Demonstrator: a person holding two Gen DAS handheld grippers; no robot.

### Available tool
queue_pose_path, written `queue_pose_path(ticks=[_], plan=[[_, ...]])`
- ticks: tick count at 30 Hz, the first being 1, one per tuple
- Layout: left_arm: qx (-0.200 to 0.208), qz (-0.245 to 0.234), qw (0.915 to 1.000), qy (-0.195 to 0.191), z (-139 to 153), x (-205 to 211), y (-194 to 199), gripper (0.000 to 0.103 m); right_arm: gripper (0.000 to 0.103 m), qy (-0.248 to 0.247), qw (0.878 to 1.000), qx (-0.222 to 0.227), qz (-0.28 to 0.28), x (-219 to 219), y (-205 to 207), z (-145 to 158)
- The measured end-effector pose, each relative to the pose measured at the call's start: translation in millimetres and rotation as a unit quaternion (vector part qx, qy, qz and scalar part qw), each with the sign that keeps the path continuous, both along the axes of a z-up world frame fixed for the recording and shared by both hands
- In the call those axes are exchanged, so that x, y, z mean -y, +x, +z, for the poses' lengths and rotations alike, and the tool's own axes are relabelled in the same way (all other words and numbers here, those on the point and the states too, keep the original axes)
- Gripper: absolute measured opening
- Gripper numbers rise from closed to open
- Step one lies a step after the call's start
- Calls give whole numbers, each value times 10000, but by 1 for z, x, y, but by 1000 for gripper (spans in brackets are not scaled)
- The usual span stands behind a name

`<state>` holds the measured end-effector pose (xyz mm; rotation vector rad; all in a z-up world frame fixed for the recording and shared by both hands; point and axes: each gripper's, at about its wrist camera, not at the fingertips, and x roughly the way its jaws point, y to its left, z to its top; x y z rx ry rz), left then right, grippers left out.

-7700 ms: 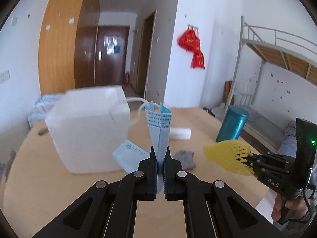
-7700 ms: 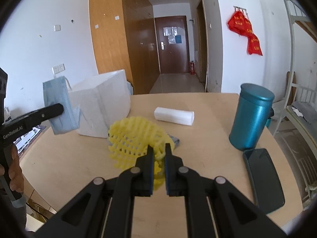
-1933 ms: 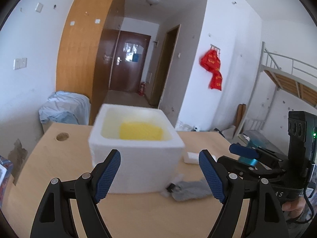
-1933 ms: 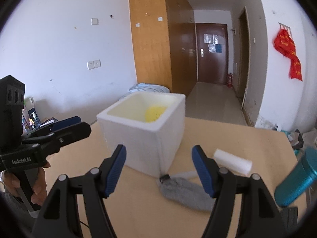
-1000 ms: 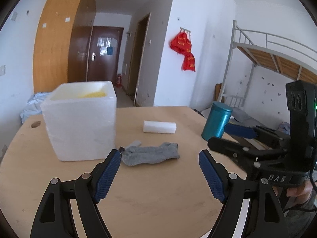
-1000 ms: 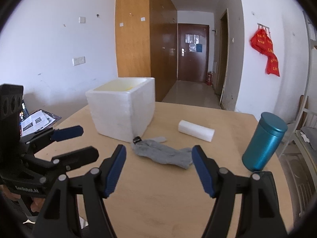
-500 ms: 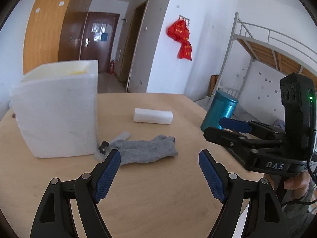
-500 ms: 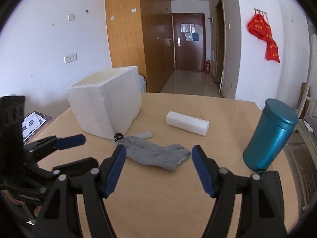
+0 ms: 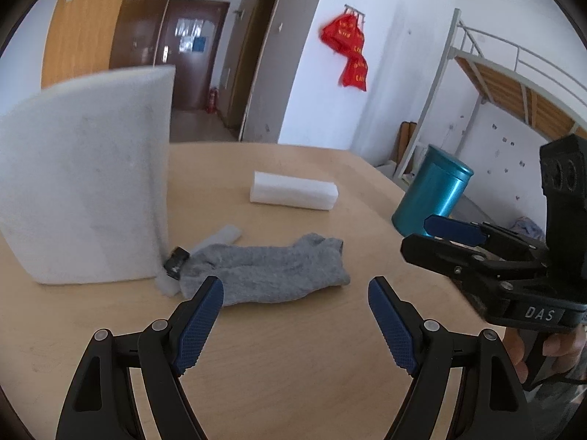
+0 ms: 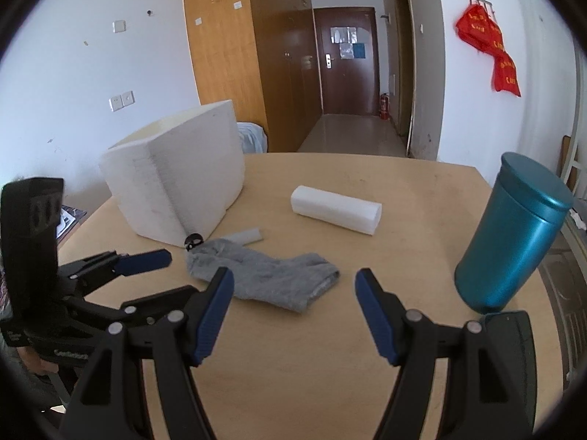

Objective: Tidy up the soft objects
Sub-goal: 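Move both tools back from the box toward the grey sock, then lower the left tool onto the grey sock and close its fingers on it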

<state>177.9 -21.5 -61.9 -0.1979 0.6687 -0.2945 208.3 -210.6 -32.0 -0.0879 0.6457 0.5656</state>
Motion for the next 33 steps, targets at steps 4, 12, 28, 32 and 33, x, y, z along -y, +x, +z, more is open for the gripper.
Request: queue_pose_path(ticks=[4, 12, 28, 32, 33], plan=[[-269, 17, 9996, -121, -7, 0, 15, 82, 73, 21, 10000, -5, 12, 2, 2, 0], [-647, 241, 9976, 87, -19, 10, 39, 82, 73, 92, 9999, 29, 73, 5, 3, 0], [-1063, 469, 9923, 434, -39, 10, 59, 31, 73, 171, 9999, -9, -14, 9, 3, -3], [-1081, 266, 9930, 390, -38, 10, 54, 3, 73, 173, 9998, -22, -66, 9, 2, -2], [-1024, 252, 9938, 354, -36, 9, 51, 1, 73, 167, 9998, -16, -73, 9, 1, -1]])
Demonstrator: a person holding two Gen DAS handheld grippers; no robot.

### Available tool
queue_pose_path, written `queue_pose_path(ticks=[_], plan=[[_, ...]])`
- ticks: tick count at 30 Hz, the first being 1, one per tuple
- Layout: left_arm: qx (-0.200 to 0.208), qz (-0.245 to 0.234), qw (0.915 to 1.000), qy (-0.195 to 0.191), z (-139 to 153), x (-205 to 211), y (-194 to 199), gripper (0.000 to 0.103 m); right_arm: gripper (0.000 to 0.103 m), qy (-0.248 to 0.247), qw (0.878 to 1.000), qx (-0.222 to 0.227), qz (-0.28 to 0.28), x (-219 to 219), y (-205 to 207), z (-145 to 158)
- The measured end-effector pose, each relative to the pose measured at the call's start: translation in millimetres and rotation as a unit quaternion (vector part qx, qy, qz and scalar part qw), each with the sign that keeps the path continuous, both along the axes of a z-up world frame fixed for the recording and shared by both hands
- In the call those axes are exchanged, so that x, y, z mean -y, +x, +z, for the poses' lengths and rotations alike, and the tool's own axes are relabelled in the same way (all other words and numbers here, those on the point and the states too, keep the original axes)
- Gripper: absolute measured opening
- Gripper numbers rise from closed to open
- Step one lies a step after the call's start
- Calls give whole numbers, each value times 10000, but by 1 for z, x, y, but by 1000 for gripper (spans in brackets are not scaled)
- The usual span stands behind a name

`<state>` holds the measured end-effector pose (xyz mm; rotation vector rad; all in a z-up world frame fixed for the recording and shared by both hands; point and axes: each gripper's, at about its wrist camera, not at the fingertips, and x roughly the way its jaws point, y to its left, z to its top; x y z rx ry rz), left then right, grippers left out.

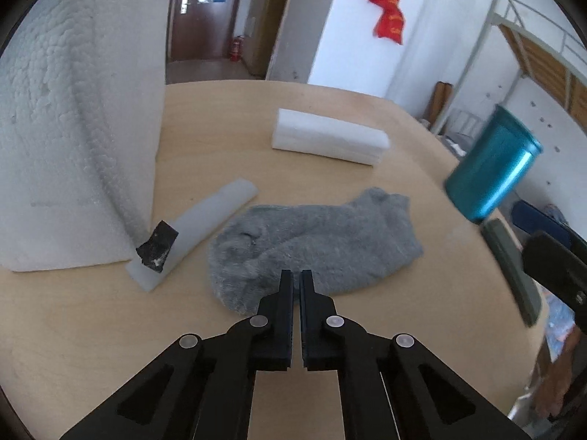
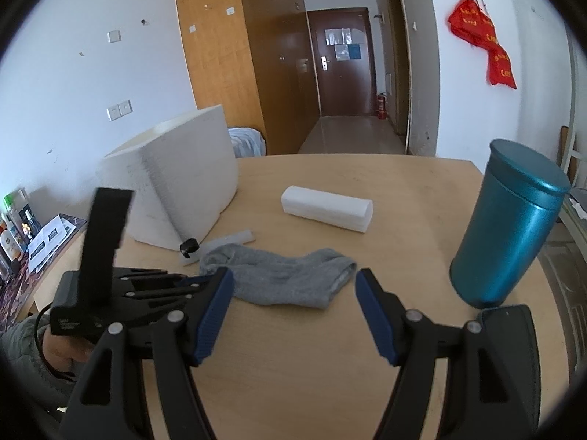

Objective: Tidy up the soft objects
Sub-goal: 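Lower the left tool onto the grey sock and close its fingers on it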

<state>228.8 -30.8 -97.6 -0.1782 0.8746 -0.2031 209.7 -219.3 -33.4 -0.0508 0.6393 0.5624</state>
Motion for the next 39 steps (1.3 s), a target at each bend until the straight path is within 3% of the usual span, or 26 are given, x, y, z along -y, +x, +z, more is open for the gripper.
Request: queue_pose_path(ticks=[3, 6, 12, 15, 17, 18, 19, 21, 25, 34, 38, 39], plan=[[316, -97, 9994, -96, 13, -3, -15, 0, 73, 12, 10000, 33, -22, 2, -2, 2], [493, -61, 9987, 108, 24, 1, -23, 0, 73, -11, 10000, 85, -24, 1, -3, 5], [337, -103, 9994, -74, 22, 14, -3, 1, 73, 67, 9998, 160, -65, 10, -5, 7], [232, -152, 9996, 11, 18, 23, 5, 4, 73, 104, 9998, 160, -110, 15, -4, 7], [194, -147, 9997, 81, 17, 27, 8, 11, 73, 146, 9997, 171, -120, 19, -4, 7], [204, -118, 9997, 97, 16, 27, 8, 24, 73, 163, 9996, 175, -126, 20, -5, 7], [212, -66, 9997, 128, 16, 28, 8, 43, 73, 179, 9996, 178, -124, 22, -5, 8], [294, 25, 9994, 167, 17, 28, 8, 62, 73, 207, 9995, 190, -121, 24, -5, 8], [324, 49, 9992, 247, 18, 33, 12, 70, 73, 279, 9993, 194, -153, 28, -5, 7], [-149, -42, 9992, 356, 0, 44, 34, 70, 73, 302, 9989, 271, -219, 34, -10, 10], [-72, -23, 9988, 480, -2, 47, 34, 70, 73, 328, 9987, 274, -287, 37, -11, 11], [-57, 1, 9986, 534, -2, 47, 34, 64, 73, 326, 9987, 272, -297, 37, -11, 11]])
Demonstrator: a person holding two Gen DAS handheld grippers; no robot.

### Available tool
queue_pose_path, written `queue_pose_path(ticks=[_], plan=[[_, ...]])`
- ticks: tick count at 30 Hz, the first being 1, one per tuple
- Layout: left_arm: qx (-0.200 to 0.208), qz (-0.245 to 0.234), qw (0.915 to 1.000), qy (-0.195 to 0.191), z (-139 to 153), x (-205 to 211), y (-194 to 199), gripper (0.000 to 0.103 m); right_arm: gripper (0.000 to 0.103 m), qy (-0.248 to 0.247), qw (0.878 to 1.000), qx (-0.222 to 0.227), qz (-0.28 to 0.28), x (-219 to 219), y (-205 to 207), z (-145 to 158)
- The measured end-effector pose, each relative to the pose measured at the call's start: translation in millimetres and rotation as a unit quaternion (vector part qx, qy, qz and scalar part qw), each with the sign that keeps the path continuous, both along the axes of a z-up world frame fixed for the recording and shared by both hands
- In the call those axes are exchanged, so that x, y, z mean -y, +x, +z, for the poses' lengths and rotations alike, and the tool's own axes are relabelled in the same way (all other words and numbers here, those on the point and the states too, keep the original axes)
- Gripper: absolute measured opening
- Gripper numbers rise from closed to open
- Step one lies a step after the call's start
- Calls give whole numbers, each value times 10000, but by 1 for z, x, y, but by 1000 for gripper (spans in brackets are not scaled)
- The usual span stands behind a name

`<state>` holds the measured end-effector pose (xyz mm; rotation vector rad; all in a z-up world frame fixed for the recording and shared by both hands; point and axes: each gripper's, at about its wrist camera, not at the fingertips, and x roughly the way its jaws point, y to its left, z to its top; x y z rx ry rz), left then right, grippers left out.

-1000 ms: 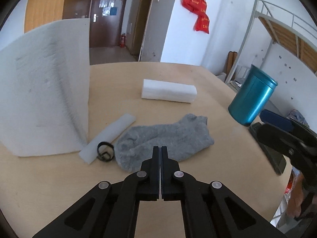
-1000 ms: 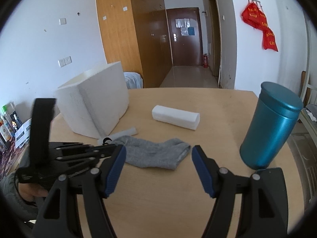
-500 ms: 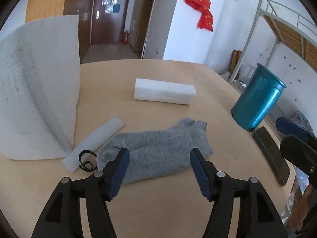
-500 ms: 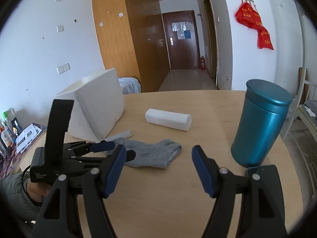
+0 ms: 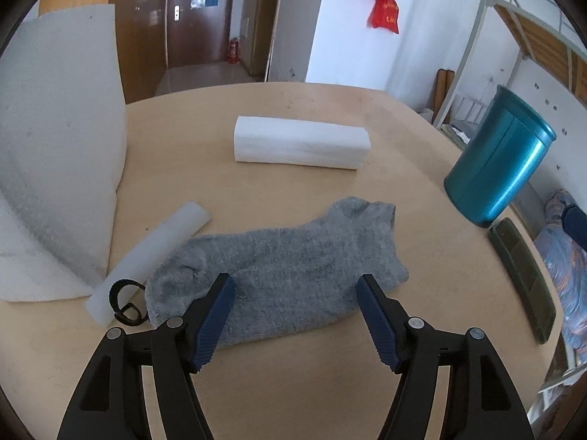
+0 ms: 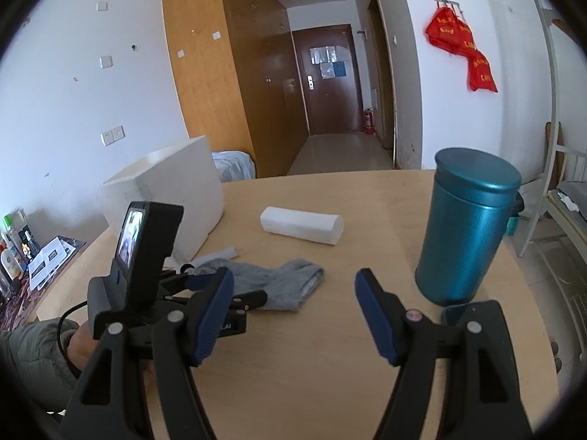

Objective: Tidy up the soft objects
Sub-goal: 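Lower the left tool onto the grey sock and close its fingers on it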

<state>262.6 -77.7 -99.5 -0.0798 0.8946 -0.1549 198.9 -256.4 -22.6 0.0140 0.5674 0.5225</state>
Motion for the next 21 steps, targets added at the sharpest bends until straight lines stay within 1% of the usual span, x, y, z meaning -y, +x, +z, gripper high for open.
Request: queue_pose_path(ticks=[1, 2, 3, 4, 5, 6, 8, 13, 15, 18, 21], plan=[[21, 47, 9999, 103, 0, 1, -1, 49, 73, 1, 10000, -3, -6, 0, 0, 0], [58, 90, 9997, 224, 0, 1, -1, 36, 73, 5, 10000, -14, -8, -1, 0, 0], [47, 98, 9997, 219, -1, -1, -1, 9, 73, 9, 10000, -17, -4, 0, 0, 0], [-29, 81, 10000, 33, -1, -6, -1, 4, 73, 4, 10000, -18, 8, -1, -1, 0], [-75, 72, 9998, -175, -1, -11, -2, 4, 73, -4, 10000, -15, 12, -2, -1, 0], [-92, 52, 9997, -208, -1, -13, -3, 3, 73, -16, 10000, -13, 9, -3, -1, 0], [60, 36, 10000, -43, 3, -13, -12, 3, 73, -17, 10000, -14, 10, -4, -1, 2], [531, -121, 9985, -38, 22, -13, -38, 3, 73, -15, 10000, -1, 9, -7, -2, 5], [533, -223, 9983, -72, 27, -13, -43, 3, 73, -35, 10000, 30, 40, -9, -4, 6], [630, -192, 9978, -68, 30, -16, -49, 3, 73, -16, 10000, 40, 37, -8, -6, 7], [638, -202, 9974, -261, 35, -25, -61, 3, 73, -66, 10000, 40, 54, -8, -6, 8]])
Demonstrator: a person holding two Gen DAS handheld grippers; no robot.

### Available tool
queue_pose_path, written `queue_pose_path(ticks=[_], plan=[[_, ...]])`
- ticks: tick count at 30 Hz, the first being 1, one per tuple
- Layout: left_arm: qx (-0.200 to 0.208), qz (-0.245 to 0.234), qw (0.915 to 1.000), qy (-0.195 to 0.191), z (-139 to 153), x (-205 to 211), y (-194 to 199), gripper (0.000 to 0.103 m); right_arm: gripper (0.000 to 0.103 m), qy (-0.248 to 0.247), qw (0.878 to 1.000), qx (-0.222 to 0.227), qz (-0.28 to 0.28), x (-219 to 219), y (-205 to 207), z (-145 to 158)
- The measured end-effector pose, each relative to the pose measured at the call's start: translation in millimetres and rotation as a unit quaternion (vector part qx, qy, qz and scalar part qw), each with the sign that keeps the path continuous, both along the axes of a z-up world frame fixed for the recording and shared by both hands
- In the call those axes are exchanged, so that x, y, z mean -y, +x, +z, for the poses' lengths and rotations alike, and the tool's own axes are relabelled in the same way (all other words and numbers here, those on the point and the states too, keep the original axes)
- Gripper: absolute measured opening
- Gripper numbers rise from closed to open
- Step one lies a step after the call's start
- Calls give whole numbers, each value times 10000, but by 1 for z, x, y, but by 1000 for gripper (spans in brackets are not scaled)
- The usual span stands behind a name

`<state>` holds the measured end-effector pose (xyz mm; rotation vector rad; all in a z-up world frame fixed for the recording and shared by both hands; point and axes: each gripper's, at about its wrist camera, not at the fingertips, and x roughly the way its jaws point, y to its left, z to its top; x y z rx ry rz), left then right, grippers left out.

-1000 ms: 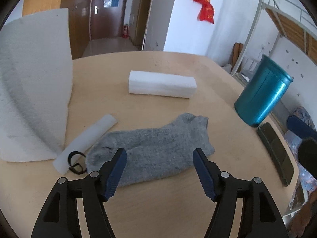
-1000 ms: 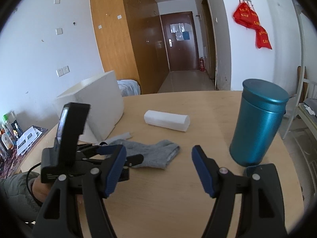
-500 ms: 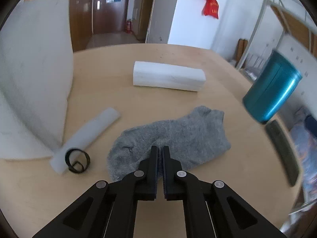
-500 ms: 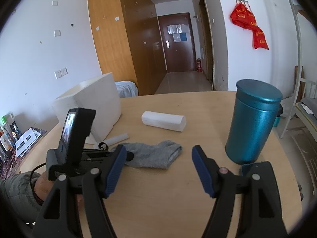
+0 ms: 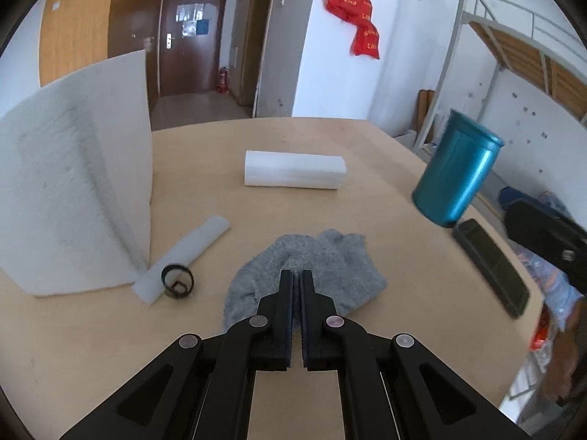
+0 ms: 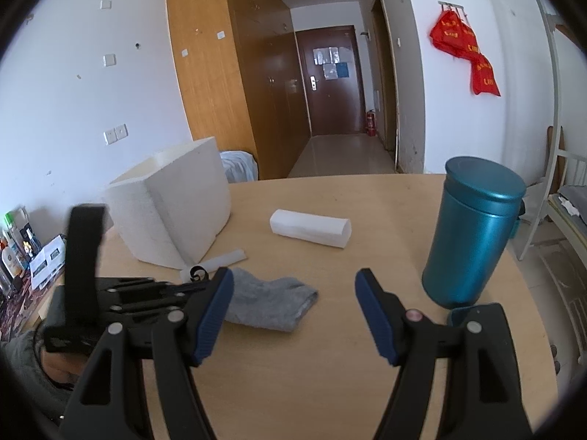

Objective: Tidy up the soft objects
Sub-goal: 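Lower the left tool onto the grey sock and close its fingers on it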

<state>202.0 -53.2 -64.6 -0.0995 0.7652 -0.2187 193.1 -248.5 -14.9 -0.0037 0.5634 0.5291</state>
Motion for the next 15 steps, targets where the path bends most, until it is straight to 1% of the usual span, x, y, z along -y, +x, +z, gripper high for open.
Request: queue_pose_path(ticks=[6, 10, 15], plan=[[326, -26, 9993, -174, 20, -20, -37, 3, 73, -9, 9999, -96, 104, -9, 4, -5], [384, 82, 9990, -234, 29, -39, -56, 3, 73, -44, 9992, -238, 322, -29, 9, -11], [394, 166, 9987, -268, 31, -59, -77, 3, 73, -210, 9970, -314, 675, -63, 12, -18]])
